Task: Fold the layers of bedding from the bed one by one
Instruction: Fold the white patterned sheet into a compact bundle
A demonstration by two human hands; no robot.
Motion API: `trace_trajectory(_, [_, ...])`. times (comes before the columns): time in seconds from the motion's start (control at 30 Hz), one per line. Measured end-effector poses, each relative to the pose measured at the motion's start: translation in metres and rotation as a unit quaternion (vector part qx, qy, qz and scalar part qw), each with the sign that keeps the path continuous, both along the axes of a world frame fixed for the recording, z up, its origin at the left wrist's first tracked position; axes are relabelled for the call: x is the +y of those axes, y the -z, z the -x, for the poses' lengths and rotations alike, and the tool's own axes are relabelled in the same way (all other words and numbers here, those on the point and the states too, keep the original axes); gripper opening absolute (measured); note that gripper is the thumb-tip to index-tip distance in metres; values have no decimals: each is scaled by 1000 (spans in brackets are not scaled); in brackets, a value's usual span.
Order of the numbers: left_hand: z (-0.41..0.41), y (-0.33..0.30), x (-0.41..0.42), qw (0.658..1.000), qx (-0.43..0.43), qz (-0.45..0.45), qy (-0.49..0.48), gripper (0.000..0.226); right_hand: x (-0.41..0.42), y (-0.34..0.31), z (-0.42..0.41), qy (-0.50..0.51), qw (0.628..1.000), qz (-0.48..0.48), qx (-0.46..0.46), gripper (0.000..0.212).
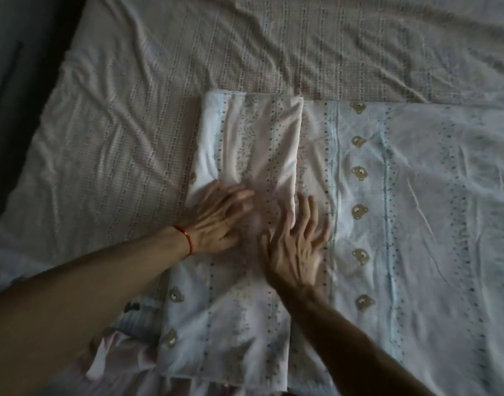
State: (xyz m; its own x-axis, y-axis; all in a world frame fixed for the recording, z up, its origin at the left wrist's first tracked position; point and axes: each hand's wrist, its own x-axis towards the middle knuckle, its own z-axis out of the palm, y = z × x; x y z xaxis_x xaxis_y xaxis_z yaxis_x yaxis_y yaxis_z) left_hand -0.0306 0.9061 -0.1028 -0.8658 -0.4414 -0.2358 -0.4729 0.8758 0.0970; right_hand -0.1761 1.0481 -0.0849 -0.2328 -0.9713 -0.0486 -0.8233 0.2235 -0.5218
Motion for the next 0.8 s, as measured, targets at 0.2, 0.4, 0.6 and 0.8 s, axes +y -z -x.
trace_trajectory(0.2, [50,-8,-111,933,75,-25,-352,66,-188,20,92,-102,989,-84,67,82])
trace_trajectory(0.4, [65,53,-146,912,-8,20,-409,61,-186,69,118,-89,983,-11,157,82])
trace_trajectory(0.6, [60,65,-151,922,32,69,-379,62,-194,82,119,-85,984,-14,153,84])
trace_trajectory(0.8, [60,50,-156,919,-7,12,-394,63,-198,81,121,-101,986,-21,135,86])
